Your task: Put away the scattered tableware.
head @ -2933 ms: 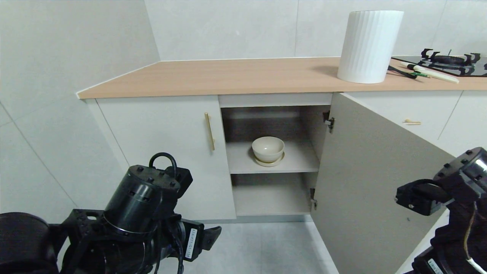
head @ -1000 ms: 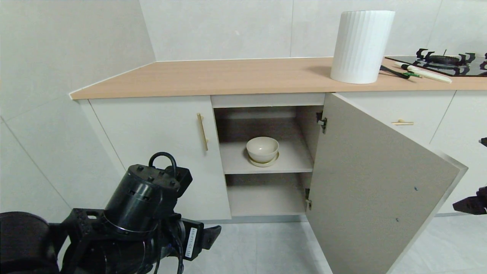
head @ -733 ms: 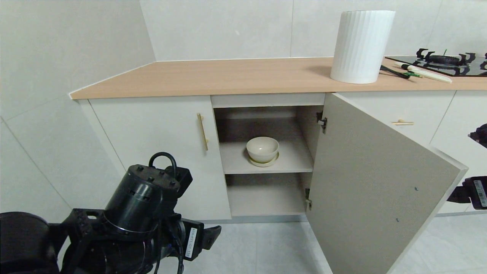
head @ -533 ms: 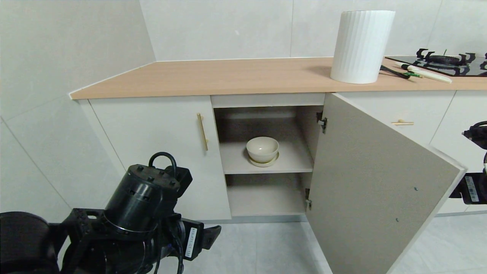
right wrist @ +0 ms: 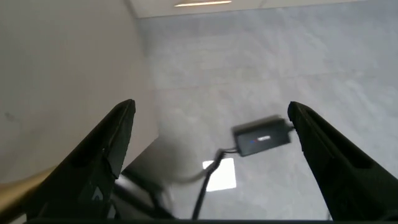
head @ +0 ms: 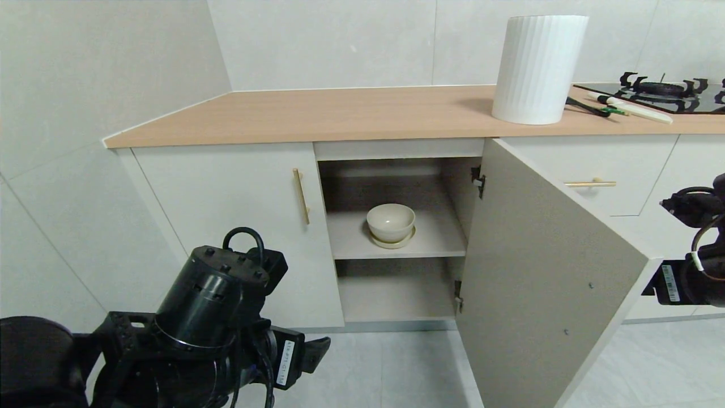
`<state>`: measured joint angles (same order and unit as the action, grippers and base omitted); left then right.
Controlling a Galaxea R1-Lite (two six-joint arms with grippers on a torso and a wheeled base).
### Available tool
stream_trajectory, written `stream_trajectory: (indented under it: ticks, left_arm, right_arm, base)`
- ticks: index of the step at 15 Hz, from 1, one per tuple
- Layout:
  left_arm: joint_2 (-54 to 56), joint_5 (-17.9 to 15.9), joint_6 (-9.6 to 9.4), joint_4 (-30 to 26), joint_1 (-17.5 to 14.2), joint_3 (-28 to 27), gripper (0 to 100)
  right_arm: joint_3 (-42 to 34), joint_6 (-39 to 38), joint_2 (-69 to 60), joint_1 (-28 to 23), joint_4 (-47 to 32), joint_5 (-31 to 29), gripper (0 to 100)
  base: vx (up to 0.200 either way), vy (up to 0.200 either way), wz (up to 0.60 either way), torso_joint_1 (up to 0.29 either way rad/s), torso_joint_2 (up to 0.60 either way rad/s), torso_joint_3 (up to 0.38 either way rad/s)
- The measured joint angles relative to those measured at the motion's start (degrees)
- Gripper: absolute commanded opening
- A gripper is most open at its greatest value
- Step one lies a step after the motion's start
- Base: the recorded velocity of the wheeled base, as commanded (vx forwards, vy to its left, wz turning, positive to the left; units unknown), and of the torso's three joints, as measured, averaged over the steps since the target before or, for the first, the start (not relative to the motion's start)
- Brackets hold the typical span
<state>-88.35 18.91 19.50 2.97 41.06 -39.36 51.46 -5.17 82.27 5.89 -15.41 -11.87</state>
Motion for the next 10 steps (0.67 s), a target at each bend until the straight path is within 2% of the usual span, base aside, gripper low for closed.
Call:
stream_trajectory:
  ticks: [3,10]
  left_arm:
    - [0.0,0.0,-0.02,0.0,0.0,0.0,100]
    - [0.1,0.0,0.01,0.1,0.0,0.0,100]
  right_arm:
    - [-0.9,-2.5,0.3,4.4,0.9,0.1,100]
    - [-6.7,-8.8,3.9,15.2,15.4,0.1,100]
  base:
    - [0.0,0.0,0.0,0.0,0.0,0.0]
    - [0.0,0.0,0.0,0.0,0.0,0.0]
